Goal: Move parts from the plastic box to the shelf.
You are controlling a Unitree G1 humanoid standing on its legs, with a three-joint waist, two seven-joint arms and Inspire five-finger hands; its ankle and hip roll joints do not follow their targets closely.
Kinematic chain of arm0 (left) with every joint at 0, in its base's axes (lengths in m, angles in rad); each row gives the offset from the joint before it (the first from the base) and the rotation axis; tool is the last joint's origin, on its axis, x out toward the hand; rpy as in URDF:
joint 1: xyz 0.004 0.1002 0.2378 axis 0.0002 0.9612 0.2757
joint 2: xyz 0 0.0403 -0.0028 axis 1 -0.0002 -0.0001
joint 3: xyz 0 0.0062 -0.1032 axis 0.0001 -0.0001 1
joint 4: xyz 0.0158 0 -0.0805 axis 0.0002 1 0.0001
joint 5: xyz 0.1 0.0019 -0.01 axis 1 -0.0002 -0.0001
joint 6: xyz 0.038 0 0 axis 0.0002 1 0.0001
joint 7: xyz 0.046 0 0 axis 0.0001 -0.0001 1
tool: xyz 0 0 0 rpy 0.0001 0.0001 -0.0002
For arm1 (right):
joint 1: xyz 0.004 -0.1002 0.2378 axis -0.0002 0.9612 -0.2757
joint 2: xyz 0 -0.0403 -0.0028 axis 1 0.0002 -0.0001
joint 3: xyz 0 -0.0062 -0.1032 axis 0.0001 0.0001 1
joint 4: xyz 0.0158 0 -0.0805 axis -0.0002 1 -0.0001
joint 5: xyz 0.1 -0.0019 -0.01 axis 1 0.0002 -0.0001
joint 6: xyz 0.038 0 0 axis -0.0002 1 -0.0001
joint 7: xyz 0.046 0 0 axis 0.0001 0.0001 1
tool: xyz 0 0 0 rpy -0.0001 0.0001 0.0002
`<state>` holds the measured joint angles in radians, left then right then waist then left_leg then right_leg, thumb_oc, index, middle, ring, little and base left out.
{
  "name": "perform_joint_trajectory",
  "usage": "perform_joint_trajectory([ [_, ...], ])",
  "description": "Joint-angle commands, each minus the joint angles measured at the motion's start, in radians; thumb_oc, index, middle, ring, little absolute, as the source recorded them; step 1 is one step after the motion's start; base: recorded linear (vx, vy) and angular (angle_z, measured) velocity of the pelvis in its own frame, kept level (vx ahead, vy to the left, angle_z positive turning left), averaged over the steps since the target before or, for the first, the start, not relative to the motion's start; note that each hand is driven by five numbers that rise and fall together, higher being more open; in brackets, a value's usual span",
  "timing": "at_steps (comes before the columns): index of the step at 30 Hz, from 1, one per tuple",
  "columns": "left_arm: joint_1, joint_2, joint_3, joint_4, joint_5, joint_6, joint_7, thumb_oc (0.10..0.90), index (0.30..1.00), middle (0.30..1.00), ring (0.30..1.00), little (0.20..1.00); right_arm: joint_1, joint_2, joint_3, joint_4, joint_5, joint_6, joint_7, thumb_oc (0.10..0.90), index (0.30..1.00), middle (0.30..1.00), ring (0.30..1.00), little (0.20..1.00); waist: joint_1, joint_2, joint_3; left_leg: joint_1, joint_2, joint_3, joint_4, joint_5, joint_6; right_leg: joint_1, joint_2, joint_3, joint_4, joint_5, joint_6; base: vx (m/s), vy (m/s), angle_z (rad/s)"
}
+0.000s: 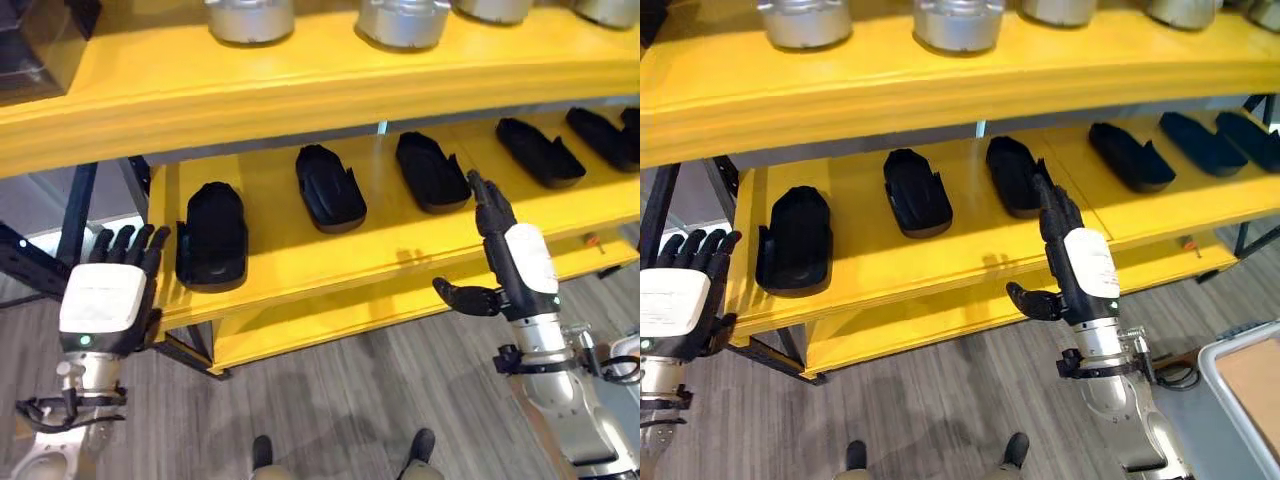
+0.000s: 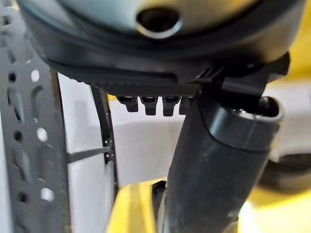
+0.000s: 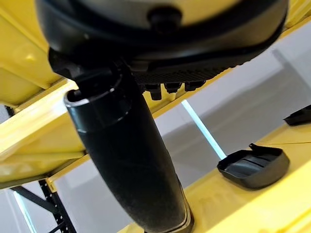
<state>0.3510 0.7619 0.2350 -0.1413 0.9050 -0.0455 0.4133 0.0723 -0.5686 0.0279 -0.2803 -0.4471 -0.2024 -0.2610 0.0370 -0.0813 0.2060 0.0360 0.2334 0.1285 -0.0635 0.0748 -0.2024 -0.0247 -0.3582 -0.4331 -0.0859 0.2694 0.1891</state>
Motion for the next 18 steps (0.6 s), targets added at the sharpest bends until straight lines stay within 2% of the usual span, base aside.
perform_joint_trajectory([
  [1, -0.109, 0.083, 0.099, -0.073, -0.045, 0.001, 0.034, 0.9, 1.0, 1.0, 1.0, 1.0, -0.114, -0.01, -0.07, -0.137, 0.062, -0.011, -0.019, 0.9, 1.0, 1.0, 1.0, 1.0, -0.003, 0.011, -0.025, 0.049, -0.064, 0.027, -0.02, -0.07, 0.099, 0.136, 0.036, -0.083, 0.055, -0.165, 0.021, -0.01, -0.037, 0.01],
  [7, -0.093, 0.064, 0.056, -0.119, 0.013, -0.009, 0.011, 0.9, 1.0, 1.0, 1.0, 1.0, -0.104, -0.003, -0.072, -0.143, 0.044, -0.011, -0.015, 0.9, 1.0, 1.0, 1.0, 1.0, 0.011, -0.003, -0.013, 0.035, -0.048, 0.017, -0.023, -0.056, 0.087, 0.139, 0.057, -0.1, 0.05, -0.175, 0.012, -0.01, -0.049, 0.04],
  [10, -0.078, 0.027, 0.026, -0.115, 0.022, -0.011, 0.015, 0.9, 1.0, 1.0, 1.0, 1.0, -0.093, 0.004, -0.079, -0.155, 0.037, -0.016, -0.022, 0.9, 1.0, 1.0, 1.0, 1.0, 0.021, -0.02, 0.004, 0.023, -0.035, 0.012, -0.024, -0.044, 0.079, 0.138, 0.07, -0.112, 0.046, -0.177, 0.007, -0.03, -0.077, 0.11],
  [18, -0.068, 0.035, -0.012, -0.06, 0.05, 0.006, 0.005, 0.9, 1.0, 1.0, 1.0, 1.0, -0.092, 0.004, -0.085, -0.165, 0.035, -0.02, -0.031, 0.9, 1.0, 1.0, 1.0, 1.0, 0.037, -0.045, 0.029, 0.008, -0.023, 0.008, -0.024, -0.034, 0.074, 0.131, 0.085, -0.119, 0.042, -0.175, 0.004, -0.02, -0.029, 0.04],
])
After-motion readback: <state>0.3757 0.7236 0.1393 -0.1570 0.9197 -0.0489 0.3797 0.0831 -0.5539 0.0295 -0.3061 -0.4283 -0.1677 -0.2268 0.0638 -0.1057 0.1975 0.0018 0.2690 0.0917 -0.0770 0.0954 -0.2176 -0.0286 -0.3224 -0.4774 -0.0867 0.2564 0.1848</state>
